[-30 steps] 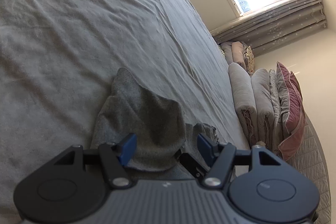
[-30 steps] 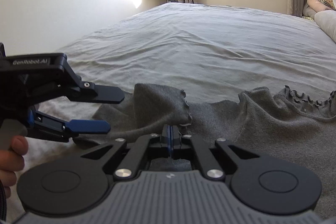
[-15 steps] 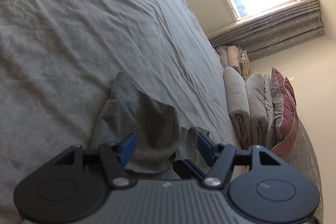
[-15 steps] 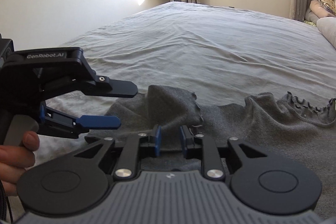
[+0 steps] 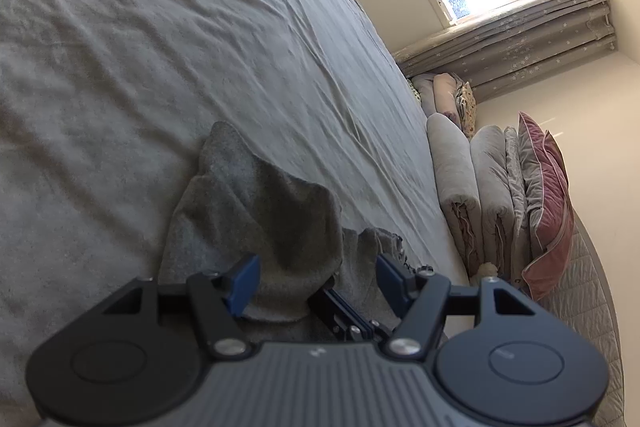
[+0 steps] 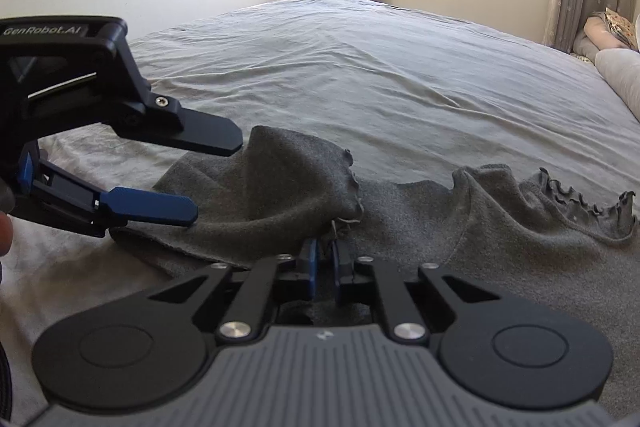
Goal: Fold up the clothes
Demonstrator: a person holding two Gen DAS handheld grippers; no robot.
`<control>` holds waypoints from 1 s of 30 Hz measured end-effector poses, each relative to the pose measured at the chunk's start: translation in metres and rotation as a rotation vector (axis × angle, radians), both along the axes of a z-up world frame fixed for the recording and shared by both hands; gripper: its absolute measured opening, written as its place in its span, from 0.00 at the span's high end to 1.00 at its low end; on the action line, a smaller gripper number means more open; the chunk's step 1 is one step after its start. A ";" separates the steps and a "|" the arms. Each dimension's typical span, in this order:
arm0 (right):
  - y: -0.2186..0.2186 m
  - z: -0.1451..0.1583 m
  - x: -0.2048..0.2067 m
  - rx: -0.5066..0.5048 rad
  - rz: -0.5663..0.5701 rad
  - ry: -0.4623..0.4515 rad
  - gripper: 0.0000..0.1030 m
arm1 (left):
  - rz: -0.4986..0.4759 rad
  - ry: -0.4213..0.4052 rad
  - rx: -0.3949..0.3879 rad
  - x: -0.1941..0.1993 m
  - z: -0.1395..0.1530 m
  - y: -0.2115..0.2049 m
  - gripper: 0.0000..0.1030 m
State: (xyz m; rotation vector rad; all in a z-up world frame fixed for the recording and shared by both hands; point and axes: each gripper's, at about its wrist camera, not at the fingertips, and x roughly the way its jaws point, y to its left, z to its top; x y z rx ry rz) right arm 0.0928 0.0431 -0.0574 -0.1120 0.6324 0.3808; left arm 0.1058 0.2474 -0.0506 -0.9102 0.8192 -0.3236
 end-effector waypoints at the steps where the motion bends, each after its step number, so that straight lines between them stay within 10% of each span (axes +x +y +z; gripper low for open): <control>1: -0.001 0.003 -0.002 0.017 -0.002 -0.008 0.90 | -0.003 -0.003 -0.002 0.000 0.001 0.000 0.36; 15: 0.039 0.037 -0.023 0.143 0.258 -0.074 0.90 | -0.006 -0.060 -0.018 -0.009 0.011 0.022 0.39; 18: 0.048 0.036 -0.024 0.175 0.301 -0.048 0.90 | 0.041 -0.012 0.060 -0.010 0.009 0.032 0.65; 20: 0.051 0.036 -0.024 0.182 0.323 -0.032 0.89 | 0.055 0.019 0.154 -0.008 0.011 0.032 0.93; 26: 0.033 0.039 -0.014 0.183 0.292 -0.015 0.84 | 0.143 0.037 0.831 -0.010 0.036 0.020 0.94; 30: 0.016 0.028 0.001 0.122 0.196 -0.011 0.82 | 0.225 0.044 1.045 -0.009 0.032 0.033 0.94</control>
